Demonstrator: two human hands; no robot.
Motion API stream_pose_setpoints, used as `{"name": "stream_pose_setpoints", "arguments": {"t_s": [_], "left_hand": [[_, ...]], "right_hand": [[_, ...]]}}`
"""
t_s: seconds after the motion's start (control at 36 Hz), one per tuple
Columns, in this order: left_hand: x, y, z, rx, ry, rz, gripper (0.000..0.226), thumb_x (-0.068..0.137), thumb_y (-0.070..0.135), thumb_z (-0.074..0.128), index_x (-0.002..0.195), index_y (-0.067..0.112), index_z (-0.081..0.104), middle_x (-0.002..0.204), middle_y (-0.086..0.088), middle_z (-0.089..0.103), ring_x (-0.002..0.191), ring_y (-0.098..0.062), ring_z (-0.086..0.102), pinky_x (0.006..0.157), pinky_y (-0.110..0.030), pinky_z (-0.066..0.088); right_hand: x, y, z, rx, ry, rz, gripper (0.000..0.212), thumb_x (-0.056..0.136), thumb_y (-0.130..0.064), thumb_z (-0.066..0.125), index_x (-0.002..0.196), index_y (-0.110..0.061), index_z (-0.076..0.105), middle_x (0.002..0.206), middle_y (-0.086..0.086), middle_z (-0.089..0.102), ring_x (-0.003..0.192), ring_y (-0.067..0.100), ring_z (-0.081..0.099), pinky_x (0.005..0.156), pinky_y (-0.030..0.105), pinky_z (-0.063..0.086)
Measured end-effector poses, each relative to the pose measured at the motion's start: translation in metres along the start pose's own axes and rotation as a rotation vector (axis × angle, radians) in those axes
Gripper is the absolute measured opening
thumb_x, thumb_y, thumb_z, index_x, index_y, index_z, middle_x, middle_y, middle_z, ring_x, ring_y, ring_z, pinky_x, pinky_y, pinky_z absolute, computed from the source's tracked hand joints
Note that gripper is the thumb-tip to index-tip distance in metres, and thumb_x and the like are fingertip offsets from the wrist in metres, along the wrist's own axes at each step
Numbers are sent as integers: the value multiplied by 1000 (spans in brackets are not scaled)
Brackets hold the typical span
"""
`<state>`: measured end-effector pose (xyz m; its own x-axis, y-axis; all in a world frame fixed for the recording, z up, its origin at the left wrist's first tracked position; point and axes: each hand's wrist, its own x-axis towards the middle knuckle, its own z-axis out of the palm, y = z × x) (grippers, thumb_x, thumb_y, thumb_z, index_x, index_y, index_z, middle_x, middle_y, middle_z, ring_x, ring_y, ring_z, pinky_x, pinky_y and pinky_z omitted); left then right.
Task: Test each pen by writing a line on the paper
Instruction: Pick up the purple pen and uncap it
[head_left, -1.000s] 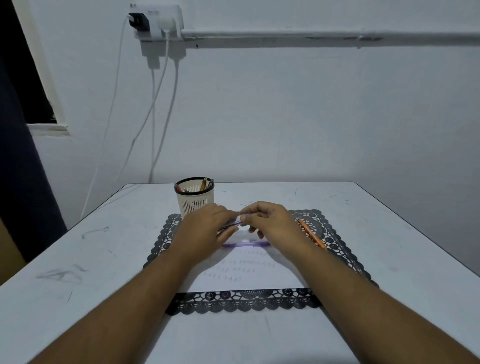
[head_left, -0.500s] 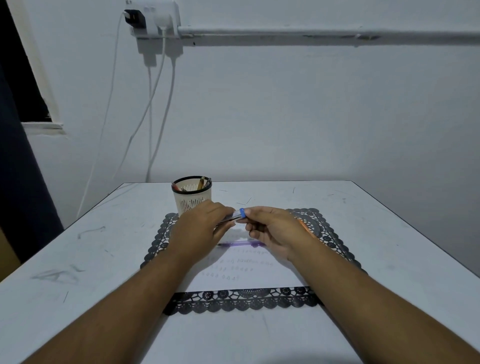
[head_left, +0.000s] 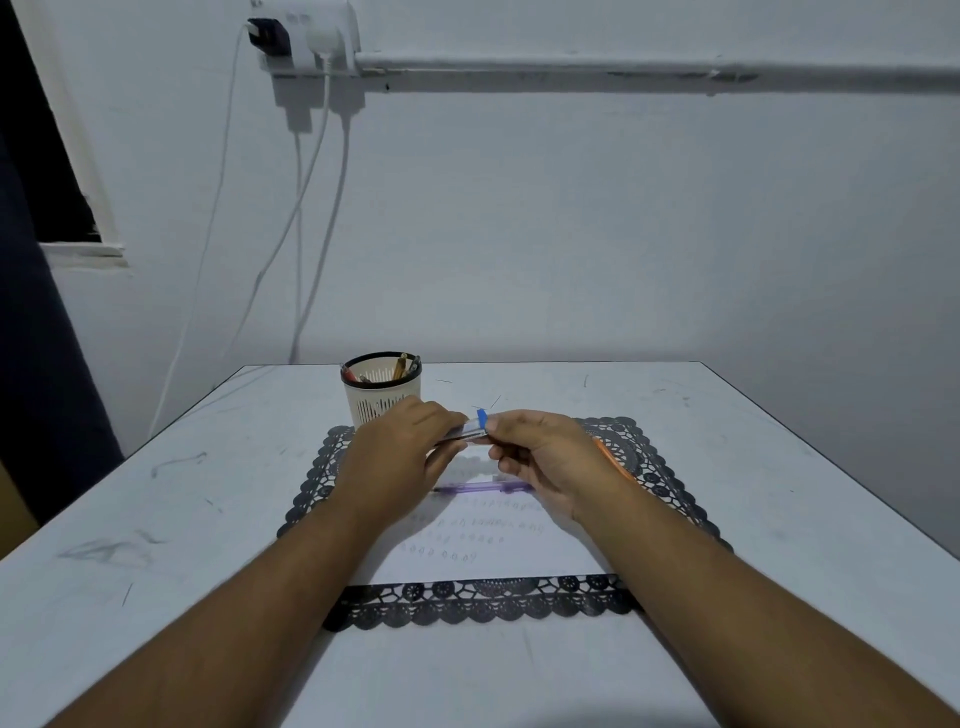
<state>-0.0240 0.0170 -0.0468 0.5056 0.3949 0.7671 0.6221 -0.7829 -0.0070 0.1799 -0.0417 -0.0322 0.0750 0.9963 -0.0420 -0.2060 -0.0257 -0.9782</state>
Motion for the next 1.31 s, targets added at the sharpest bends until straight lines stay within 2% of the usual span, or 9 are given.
{"name": "stream_pose_setpoints", "arguments": {"t_s": [0.14, 0.42, 0.5, 0.64, 0.72, 0.86, 1.03, 1.17, 1.31], "left_hand": [[0, 2, -3, 27, 1, -4, 18, 91, 30, 74, 107, 22, 75, 94, 9, 71, 86, -16, 61, 60, -35, 52], [2, 4, -5, 75, 46, 25, 18, 92, 30, 73, 108, 21, 76, 92, 8, 71, 84, -18, 62, 58, -30, 46], [2, 6, -7, 28, 41, 23, 27, 97, 37, 64, 118, 22, 72, 96, 7, 71, 87, -17, 62, 61, -31, 50], [3, 10, -12, -217, -25, -154, 41, 92, 37, 73, 129, 33, 56, 100, 12, 66, 89, -7, 61, 73, -27, 50], [4, 9, -13, -333, -47, -218, 37, 91, 35, 76, 124, 30, 62, 100, 18, 63, 91, 0, 60, 77, -19, 49], [6, 9, -12, -407, -48, -219, 17, 91, 25, 77, 104, 27, 65, 96, 19, 66, 89, -1, 62, 73, -13, 44], [5, 9, -10, -452, -51, -234, 17, 92, 24, 77, 104, 24, 66, 95, 18, 68, 87, -5, 64, 72, -18, 49], [5, 12, -11, -511, -32, -269, 18, 91, 24, 77, 99, 27, 61, 86, 17, 65, 76, -8, 61, 62, -15, 44], [6, 13, -10, -570, -5, -267, 19, 90, 33, 75, 100, 24, 61, 92, 16, 66, 68, -20, 59, 59, -34, 48]], "right_hand": [[0, 2, 2, -47, 48, -25, 9, 94, -13, 76, 96, -4, 79, 94, 17, 79, 60, 15, 57, 65, 31, 49], [-2, 0, 4, -88, 51, -33, 11, 97, -11, 73, 102, -2, 78, 95, 15, 79, 60, 14, 58, 66, 32, 52], [-2, 3, 5, -57, 43, 3, 13, 97, -11, 72, 102, -1, 78, 96, 17, 79, 57, 15, 57, 64, 33, 50], [-2, 4, 6, 57, -11, 76, 13, 97, -9, 71, 104, 2, 75, 93, 18, 77, 57, 15, 57, 66, 31, 48], [-4, 1, 8, 88, -23, 105, 11, 98, -8, 70, 103, -1, 75, 91, 16, 77, 58, 14, 57, 68, 30, 49], [-4, 1, 10, 122, -29, 139, 9, 98, -10, 70, 99, -3, 76, 76, 10, 71, 54, 12, 57, 68, 27, 48], [-3, 1, 9, 155, -20, 170, 7, 96, -9, 72, 99, -4, 77, 76, 11, 71, 55, 13, 59, 72, 28, 51], [-5, 0, 10, 193, -38, 181, 7, 97, -5, 70, 102, -3, 75, 82, 11, 75, 56, 11, 61, 75, 27, 52], [-7, -1, 11, 213, -43, 195, 12, 98, -4, 68, 108, -1, 72, 86, 11, 77, 57, 10, 62, 74, 25, 53]]}}
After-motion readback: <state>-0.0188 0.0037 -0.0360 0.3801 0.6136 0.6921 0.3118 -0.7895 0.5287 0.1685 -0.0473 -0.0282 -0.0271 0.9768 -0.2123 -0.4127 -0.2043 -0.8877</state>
